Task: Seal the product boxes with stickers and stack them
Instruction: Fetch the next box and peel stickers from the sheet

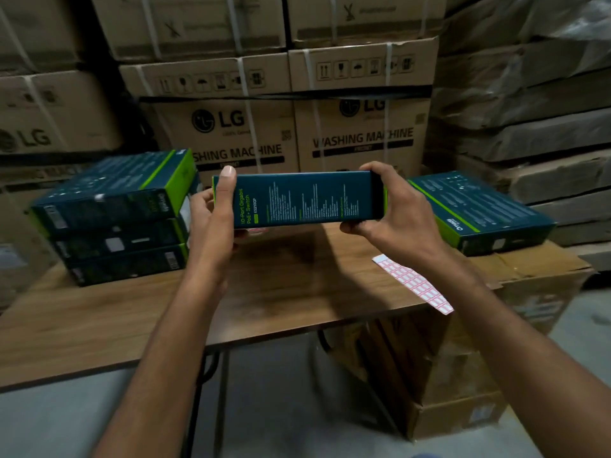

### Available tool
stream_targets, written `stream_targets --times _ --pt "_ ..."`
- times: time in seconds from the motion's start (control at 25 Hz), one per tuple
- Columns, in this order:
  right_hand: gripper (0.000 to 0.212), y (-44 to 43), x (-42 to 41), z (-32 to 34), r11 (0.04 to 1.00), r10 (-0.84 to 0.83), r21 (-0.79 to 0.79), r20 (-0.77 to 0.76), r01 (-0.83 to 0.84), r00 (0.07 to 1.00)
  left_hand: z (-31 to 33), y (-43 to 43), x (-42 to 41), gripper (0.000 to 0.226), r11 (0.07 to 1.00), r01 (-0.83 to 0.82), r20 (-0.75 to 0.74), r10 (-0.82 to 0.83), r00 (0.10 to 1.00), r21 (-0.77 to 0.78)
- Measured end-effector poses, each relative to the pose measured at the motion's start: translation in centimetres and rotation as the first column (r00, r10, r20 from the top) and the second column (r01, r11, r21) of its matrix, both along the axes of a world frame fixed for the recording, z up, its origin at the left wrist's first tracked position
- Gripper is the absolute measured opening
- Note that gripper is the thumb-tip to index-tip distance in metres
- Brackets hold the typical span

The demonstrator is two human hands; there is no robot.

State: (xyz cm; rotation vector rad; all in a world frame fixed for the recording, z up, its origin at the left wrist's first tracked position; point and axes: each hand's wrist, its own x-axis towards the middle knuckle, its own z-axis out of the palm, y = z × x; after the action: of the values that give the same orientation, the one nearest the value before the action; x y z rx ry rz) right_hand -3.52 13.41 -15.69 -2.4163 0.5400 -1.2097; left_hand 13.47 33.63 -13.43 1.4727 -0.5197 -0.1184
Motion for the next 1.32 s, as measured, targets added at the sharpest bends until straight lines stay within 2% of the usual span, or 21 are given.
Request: stream_targets --times 0.12,0.24,0.4,0.48,0.64,0.76,0.84,0.92,1.04,1.12,1.32 --pt "0.089 2.8 1.4 1.5 0.998 0.037 0.043 -0.021 -0.036 0.999 0.1 4.0 1.1 0.075 1.000 -0.017 0.138 0.015 0.990 0.011" --pt "0.089 4.4 2.0 4.0 0.993 0.092 0.079 -0.018 -0.090 0.996 0.9 6.7 2.1 0.073 0.995 -0.100 0.291 0.096 0.952 -0.001" --pt "0.087 5.0 2.5 6.7 0.993 0.108 0.048 -0.031 -0.107 0.994 1.8 8.5 4.1 0.086 0.965 -0.255 0.415 0.209 0.886 0.059" --pt "0.086 4.9 2.7 7.5 0.991 0.128 0.041 -0.045 -0.126 0.991 1.9 8.8 4.7 0.092 0.952 -0.296 0.425 0.236 0.874 0.082" --pt "0.081 4.4 3.1 8.7 0.983 0.174 0.063 -0.044 -0.171 0.984 2.7 8.7 4.6 0.069 0.984 -0.177 0.503 0.157 0.850 -0.009" --pt "0.075 4.1 3.5 9.1 0.976 0.197 0.091 -0.007 -0.196 0.980 4.2 8.1 4.9 0.063 0.994 -0.109 0.566 0.074 0.821 0.030" --pt "0.060 4.0 4.0 9.3 0.978 0.199 0.055 0.040 -0.201 0.979 4.9 7.7 5.2 0.059 0.989 -0.129 0.587 0.066 0.807 0.067" --pt "0.048 4.2 4.6 9.3 0.982 0.187 -0.052 0.071 -0.184 0.980 5.2 7.2 5.5 0.050 0.991 -0.126 0.626 0.067 0.777 0.051" --pt "0.049 4.4 5.4 8.8 0.964 0.162 -0.224 0.076 -0.142 0.984 5.5 6.6 6.2 0.040 0.987 -0.159 0.763 0.089 0.640 0.018" --pt "0.049 4.2 6.1 8.4 0.960 0.171 -0.242 0.107 -0.141 0.980 5.6 6.2 6.4 0.040 0.985 -0.169 0.824 0.070 0.562 0.031" --pt "0.046 3.7 7.2 7.6 0.964 0.166 -0.238 0.198 -0.117 0.966 5.4 5.5 6.8 0.036 0.978 -0.208 0.829 0.133 0.544 -0.020"
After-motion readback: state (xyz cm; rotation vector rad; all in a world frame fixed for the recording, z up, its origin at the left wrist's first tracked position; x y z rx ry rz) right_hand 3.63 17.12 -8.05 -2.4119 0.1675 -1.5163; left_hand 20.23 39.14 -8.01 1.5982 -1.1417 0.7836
